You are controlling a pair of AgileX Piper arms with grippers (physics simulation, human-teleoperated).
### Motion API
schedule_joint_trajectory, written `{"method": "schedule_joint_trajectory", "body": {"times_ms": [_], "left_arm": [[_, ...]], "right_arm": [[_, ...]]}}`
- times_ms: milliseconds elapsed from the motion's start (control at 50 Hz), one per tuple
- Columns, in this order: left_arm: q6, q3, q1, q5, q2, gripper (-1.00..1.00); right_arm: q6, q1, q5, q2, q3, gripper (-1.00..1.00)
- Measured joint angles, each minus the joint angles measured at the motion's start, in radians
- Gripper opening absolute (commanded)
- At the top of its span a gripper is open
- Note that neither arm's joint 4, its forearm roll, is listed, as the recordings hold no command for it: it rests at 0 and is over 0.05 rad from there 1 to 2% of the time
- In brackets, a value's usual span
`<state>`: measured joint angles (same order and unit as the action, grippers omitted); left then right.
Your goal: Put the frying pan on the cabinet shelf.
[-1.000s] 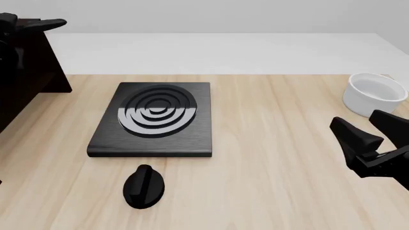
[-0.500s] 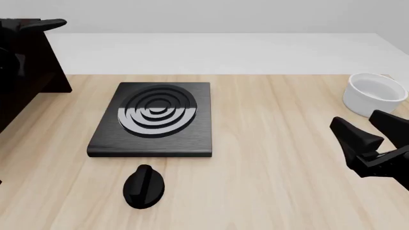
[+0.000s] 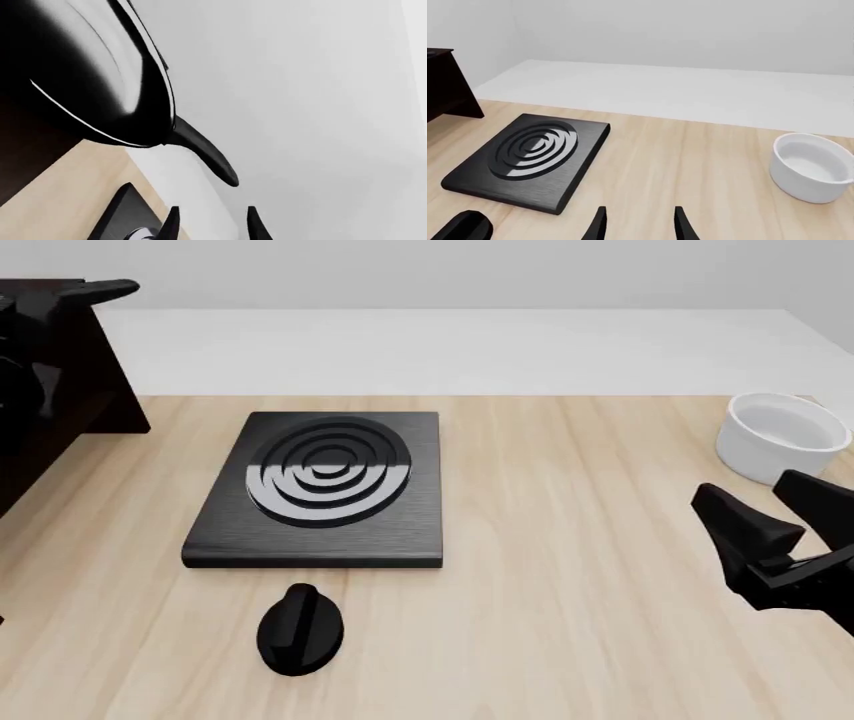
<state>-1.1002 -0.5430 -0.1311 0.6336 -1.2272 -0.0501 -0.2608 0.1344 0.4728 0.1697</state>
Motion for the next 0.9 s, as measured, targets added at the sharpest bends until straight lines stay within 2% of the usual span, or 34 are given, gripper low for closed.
{"method": "schedule_joint_trajectory", "body": {"times_ms": [200, 500, 660, 900], "left_arm": [[0.082, 0.029, 0.043, -0.079, 0.086, 1.00], [0.308, 0.027, 0.100, -0.259, 0.225, 1.00], [0.449, 0.019, 0.128, -0.343, 0.287, 1.00], [0.727, 0.014, 0.146, -0.431, 0.350, 1.00]], "right_arm": [[-0.002, 0.002, -0.001, -0.001, 0.000, 1.00], [0.008, 0.003, -0.002, -0.006, 0.000, 1.00], [0.017, 0.003, -0.003, -0.008, 0.000, 1.00], [0.022, 0.004, -0.004, -0.008, 0.001, 1.00]]}}
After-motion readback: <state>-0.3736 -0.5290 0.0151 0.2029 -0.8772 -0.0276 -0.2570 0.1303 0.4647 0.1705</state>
